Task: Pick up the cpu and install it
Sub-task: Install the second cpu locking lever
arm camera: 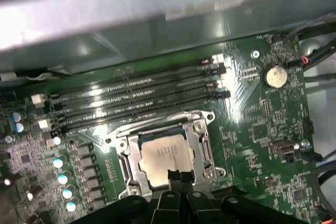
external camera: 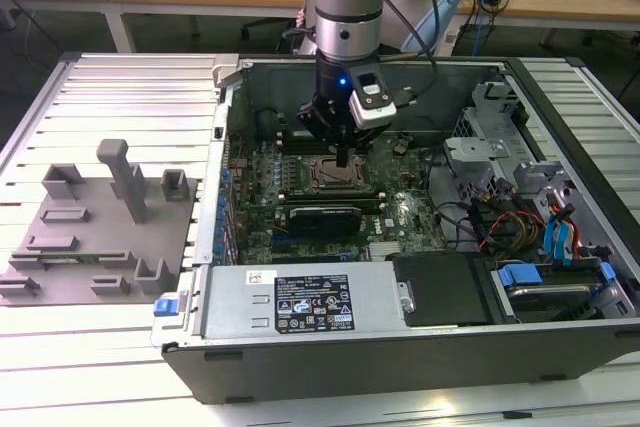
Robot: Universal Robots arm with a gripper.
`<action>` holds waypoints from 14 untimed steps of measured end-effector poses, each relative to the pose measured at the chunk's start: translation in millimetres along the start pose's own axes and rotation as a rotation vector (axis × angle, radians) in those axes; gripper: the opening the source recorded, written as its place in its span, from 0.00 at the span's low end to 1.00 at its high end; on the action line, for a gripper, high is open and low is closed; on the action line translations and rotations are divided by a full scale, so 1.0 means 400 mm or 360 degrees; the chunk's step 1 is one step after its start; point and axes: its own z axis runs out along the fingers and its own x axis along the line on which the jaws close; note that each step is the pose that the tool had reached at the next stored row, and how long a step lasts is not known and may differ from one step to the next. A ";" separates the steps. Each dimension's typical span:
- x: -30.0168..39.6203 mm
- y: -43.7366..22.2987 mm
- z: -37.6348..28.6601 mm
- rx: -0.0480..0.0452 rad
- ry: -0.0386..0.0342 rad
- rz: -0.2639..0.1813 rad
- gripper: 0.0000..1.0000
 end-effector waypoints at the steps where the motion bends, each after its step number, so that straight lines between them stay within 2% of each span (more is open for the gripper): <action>1: -0.001 -0.006 0.001 0.0000 0.0000 0.0000 0.11; 7: -0.009 -0.035 0.004 0.0002 0.0001 -0.0003 0.11; 14: -0.010 -0.040 0.007 -0.0004 -0.0004 -0.0092 0.11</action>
